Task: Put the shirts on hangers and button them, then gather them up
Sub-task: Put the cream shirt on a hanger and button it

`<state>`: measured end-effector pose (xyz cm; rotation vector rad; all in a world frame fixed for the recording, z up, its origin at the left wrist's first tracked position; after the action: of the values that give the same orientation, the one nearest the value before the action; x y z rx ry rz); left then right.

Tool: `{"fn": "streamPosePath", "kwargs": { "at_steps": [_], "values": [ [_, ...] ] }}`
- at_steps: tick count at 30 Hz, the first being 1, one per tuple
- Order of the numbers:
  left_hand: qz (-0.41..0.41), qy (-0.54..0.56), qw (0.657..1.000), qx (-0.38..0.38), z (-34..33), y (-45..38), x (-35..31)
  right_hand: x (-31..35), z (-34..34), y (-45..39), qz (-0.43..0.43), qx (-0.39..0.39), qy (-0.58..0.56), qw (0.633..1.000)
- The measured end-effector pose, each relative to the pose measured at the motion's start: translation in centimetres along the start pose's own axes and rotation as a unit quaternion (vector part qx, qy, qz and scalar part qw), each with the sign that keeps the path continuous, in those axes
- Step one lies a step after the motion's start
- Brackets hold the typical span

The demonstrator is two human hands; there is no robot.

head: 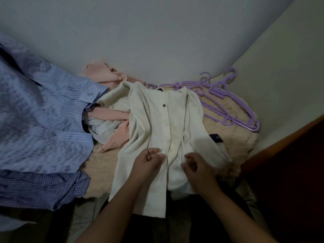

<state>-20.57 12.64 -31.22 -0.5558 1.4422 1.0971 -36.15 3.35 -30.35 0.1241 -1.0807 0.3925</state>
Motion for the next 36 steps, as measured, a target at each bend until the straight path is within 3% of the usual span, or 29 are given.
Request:
{"fn": "streamPosePath", "kwargs": {
  "at_steps": [8,14,17,19,21,25,36],
  "values": [
    [-0.16,0.007,0.987,0.007,-2.1,-4.4,-8.9,4.4,-1.2,-8.5,0.033,-0.059,-0.089,0.994],
    [-0.281,-0.094,0.955,-0.028,-4.6,-10.8,-13.7,6.0,-3.6,-16.8,0.095,-0.065,-0.083,0.99],
    [-0.364,-0.198,0.91,-0.026,-5.7,-14.9,-15.5,6.9,-4.9,-21.1,0.145,-0.087,-0.055,0.984],
    [-0.419,-0.313,0.851,-0.047,-5.9,-18.2,-15.9,7.1,-5.8,-23.4,0.2,-0.111,-0.011,0.973],
    [-0.398,-0.407,0.819,-0.066,-5.1,-20.5,-15.3,6.4,-6.7,-24.7,0.213,-0.111,0.047,0.97],
    [-0.315,-0.352,0.876,-0.098,-2.5,-20.8,-12.6,3.6,-7.8,-24.0,0.103,-0.054,0.051,0.992],
    [-0.265,-0.265,0.923,-0.093,1.0,-11.8,-6.3,1.2,-5.5,-14.6,0.119,-0.068,0.03,0.99]
  ]
}}
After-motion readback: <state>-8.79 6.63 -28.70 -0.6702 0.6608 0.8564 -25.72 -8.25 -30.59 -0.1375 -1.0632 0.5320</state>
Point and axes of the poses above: each hand's wrist, its own y-axis away from the middle knuckle, its own z-axis out of the back of the hand, x = y × z, the point moved 3 cm from there along -y, towards the middle knuckle, and after that the axes turned 15 degrees about -x, right-handed, at the moved point
